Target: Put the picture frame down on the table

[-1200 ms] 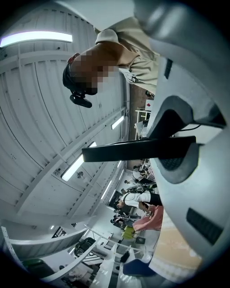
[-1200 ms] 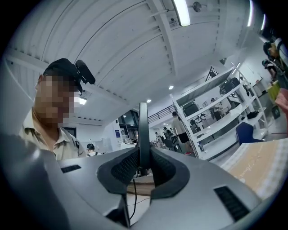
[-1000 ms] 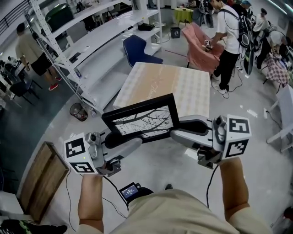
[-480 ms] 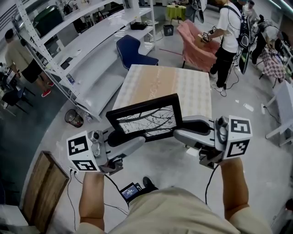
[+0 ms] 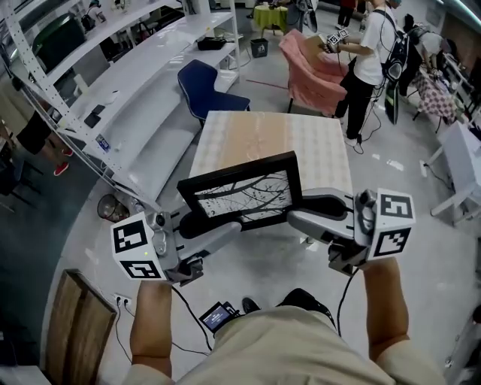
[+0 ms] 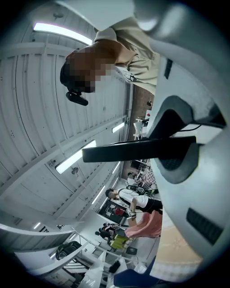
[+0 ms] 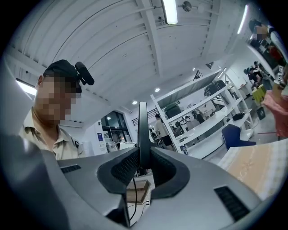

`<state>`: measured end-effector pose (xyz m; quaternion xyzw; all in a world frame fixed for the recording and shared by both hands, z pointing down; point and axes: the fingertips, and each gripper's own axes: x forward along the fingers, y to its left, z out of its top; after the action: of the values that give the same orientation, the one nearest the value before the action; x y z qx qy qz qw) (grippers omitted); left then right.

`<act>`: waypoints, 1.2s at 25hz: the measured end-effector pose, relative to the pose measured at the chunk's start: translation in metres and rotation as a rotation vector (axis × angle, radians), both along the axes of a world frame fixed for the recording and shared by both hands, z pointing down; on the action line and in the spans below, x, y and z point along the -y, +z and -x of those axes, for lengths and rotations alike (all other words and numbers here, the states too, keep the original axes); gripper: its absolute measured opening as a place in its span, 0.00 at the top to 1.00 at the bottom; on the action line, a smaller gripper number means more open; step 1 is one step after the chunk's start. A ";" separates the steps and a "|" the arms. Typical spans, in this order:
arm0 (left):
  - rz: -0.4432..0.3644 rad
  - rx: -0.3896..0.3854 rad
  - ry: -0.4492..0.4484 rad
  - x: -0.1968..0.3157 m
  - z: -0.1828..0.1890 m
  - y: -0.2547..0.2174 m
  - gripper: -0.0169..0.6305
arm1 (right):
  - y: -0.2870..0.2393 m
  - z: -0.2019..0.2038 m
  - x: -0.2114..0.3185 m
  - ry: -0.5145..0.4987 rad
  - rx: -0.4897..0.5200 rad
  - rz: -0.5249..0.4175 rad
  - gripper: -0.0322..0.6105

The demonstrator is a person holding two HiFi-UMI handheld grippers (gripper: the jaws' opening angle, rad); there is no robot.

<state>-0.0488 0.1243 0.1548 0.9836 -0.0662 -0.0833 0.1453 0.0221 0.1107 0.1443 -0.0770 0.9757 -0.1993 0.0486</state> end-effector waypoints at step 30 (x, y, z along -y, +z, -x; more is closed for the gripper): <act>0.075 0.036 -0.145 0.236 -0.035 0.029 0.90 | 0.034 -0.033 0.246 -0.155 0.029 0.075 0.84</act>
<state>-0.0136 -0.1114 0.1843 0.9714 -0.1432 -0.0732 0.1746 0.0552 -0.1352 0.1779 -0.0003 0.9698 -0.2399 0.0442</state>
